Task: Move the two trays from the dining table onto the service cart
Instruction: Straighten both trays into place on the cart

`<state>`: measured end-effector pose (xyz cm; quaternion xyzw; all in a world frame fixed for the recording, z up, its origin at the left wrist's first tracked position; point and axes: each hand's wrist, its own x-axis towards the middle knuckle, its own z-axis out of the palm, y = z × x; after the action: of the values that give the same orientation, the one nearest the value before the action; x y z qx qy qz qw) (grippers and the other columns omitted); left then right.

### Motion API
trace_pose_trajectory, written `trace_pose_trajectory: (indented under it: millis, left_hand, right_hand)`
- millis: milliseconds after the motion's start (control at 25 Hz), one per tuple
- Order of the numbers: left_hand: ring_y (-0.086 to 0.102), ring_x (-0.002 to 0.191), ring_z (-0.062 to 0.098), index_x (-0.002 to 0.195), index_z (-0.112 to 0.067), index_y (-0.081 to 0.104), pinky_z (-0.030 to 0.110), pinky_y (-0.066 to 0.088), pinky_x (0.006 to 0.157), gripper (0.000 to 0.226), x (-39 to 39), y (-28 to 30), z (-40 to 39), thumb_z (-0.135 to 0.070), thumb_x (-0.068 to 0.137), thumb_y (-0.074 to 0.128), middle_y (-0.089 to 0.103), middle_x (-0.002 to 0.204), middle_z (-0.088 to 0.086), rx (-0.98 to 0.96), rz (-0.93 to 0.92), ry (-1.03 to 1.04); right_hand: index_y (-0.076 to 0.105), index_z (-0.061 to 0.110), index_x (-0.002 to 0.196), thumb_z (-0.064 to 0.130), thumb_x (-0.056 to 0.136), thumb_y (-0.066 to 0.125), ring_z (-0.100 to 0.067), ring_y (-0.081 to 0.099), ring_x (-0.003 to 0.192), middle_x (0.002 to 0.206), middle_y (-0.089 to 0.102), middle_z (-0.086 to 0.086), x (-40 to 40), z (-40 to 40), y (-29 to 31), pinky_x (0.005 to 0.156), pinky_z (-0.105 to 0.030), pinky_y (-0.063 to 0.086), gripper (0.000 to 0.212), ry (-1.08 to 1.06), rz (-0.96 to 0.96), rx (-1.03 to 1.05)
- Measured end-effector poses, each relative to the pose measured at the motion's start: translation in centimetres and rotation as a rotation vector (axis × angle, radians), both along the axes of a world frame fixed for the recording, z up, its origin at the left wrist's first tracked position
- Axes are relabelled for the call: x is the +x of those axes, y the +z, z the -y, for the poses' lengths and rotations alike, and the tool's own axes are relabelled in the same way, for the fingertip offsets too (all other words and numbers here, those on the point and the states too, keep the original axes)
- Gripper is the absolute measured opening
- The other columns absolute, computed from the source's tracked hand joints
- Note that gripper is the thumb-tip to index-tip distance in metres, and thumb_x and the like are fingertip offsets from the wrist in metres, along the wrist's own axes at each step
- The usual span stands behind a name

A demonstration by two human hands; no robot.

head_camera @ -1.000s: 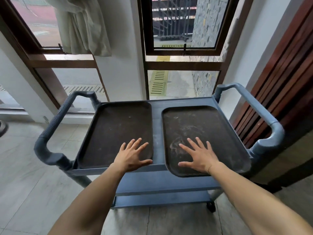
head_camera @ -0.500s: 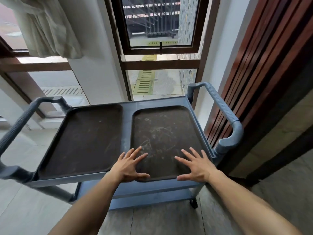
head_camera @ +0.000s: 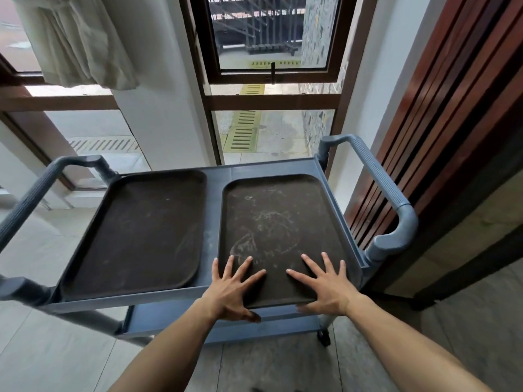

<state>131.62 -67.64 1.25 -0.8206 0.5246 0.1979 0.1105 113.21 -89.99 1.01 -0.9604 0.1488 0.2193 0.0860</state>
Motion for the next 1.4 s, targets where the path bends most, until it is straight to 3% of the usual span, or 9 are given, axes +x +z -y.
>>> trace_pose_trajectory:
  millis: [240, 600, 920, 1200, 1400]
  left_hand:
    - [-0.015, 0.149, 0.047, 0.151, -0.055, -0.011, 0.074, -0.016, 0.109, 0.102, 1.3, 0.6, 1.1, -0.087, 0.071, 0.045, -0.017, 0.167, 0.004, 0.007, 0.006, -0.029]
    - [-0.005, 0.15, 0.046, 0.152, -0.052, -0.006, 0.076, -0.008, 0.11, 0.102, 5.5, 1.3, 5.4, -0.087, 0.071, 0.045, -0.008, 0.168, 0.002, -0.005, 0.028, -0.014]
    - [-0.008, 0.15, 0.048, 0.151, -0.055, -0.008, 0.076, -0.01, 0.108, 0.099, 7.4, -0.3, 7.9, -0.086, 0.073, 0.045, -0.012, 0.168, 0.003, 0.001, 0.058, -0.029]
    - [-0.014, 0.148, 0.048, 0.148, -0.057, -0.017, 0.076, -0.013, 0.108, 0.101, 7.8, -1.9, 8.3, -0.095, 0.069, 0.033, -0.02, 0.166, 0.003, 0.029, 0.074, -0.047]
    - [-0.018, 0.149, 0.043, 0.145, -0.059, -0.02, 0.074, -0.015, 0.107, 0.104, 7.7, -2.3, 8.6, -0.097, 0.065, 0.033, -0.024, 0.165, 0.0, 0.046, 0.043, 0.001]
  right_hand:
    - [-0.02, 0.071, 0.133, 0.094, 0.066, 0.031, -0.046, -0.022, 0.143, 0.163, -0.021, 0.005, 1.0, 0.5, 0.2, 0.103, -0.077, -0.009, 0.087, 0.003, -0.01, -0.007]
    - [-0.011, 0.072, 0.136, 0.09, 0.073, 0.033, -0.042, -0.019, 0.146, 0.164, -0.017, 0.01, 4.9, 4.5, 1.6, 0.106, -0.077, -0.005, 0.079, -0.042, -0.021, 0.022]
    - [-0.007, 0.071, 0.138, 0.085, 0.078, 0.038, -0.038, -0.02, 0.147, 0.163, -0.018, 0.012, 6.9, 6.3, 0.5, 0.105, -0.078, -0.002, 0.076, -0.071, -0.033, 0.02]
    - [-0.016, 0.072, 0.134, 0.085, 0.079, 0.032, -0.039, -0.02, 0.146, 0.163, -0.019, 0.01, 7.0, 6.5, -1.7, 0.103, -0.08, -0.001, 0.075, -0.06, 0.006, -0.027]
    - [-0.009, 0.07, 0.138, 0.09, 0.07, 0.039, -0.036, -0.021, 0.147, 0.163, -0.018, 0.012, 7.3, 7.4, -1.6, 0.105, -0.078, -0.001, 0.086, -0.077, -0.02, 0.009]
